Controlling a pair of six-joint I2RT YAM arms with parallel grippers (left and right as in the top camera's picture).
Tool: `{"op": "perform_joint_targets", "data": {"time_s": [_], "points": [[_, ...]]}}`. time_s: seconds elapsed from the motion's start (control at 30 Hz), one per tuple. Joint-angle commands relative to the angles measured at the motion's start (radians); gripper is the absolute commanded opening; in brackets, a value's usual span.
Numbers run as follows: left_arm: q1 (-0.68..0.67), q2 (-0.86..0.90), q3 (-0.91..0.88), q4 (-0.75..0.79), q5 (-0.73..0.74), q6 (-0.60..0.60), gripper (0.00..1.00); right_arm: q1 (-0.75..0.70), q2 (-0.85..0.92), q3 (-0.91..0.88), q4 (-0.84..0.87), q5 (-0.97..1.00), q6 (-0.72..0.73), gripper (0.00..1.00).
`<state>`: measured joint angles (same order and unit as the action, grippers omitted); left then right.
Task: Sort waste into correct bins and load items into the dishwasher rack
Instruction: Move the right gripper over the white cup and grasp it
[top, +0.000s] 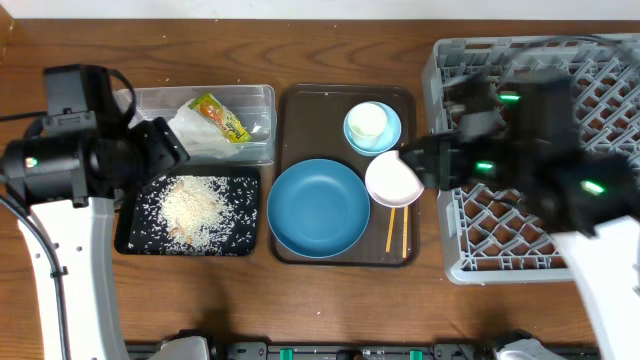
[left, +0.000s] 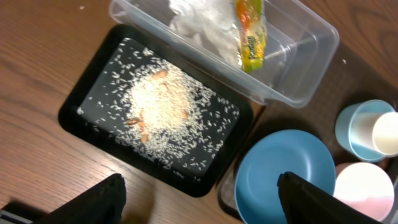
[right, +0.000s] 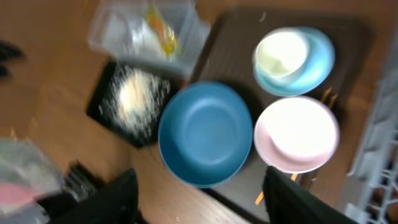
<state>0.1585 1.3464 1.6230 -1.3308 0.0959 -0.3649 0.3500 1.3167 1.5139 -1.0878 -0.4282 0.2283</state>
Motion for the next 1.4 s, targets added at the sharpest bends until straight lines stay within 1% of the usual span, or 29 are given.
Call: {"op": "perform_joint_targets", "data": {"time_s": [0.0,0.2,0.37,0.5,0.7,0.73,0.77,0.93,1.17,1.37], "points": [[0.016,0.001,0.001,-0.003,-0.018,0.005,0.84,0.116,0.085,0.01,0.006,0.14,0.003,0.54],[0.016,0.001,0.001,-0.003,-0.018,0.005,0.87,0.244,0.238,0.01,0.1,0.345,0.003,0.54],[0.016,0.001,0.001,-0.003,-0.018,0.005,0.9,0.271,0.325,0.01,0.221,0.455,-0.005,0.51],[0.016,0.001,0.001,-0.003,-0.018,0.005,0.91,0.27,0.382,0.01,0.297,0.484,-0.087,0.49],[0.016,0.001,0.001,-0.003,-0.018,0.005,0.93,0.268,0.481,0.01,0.388,0.484,-0.185,0.38],[0.016,0.001,0.001,-0.003,-0.018,0.005,0.93,0.267,0.493,0.01,0.397,0.485,-0.195,0.35],[0.016,0.001,0.001,-0.003,-0.018,0.005,0.93,0.266,0.507,0.01,0.406,0.486,-0.209,0.3],[0.016,0.001,0.001,-0.003,-0.019,0.005,0.94,0.265,0.565,0.01,0.433,0.554,-0.212,0.26],[0.016,0.001,0.001,-0.003,-0.018,0.005,0.94,0.264,0.61,0.01,0.442,0.56,-0.226,0.26],[0.016,0.001,0.001,-0.003,-0.019,0.005,0.95,0.264,0.643,0.01,0.453,0.64,-0.238,0.28]]}}
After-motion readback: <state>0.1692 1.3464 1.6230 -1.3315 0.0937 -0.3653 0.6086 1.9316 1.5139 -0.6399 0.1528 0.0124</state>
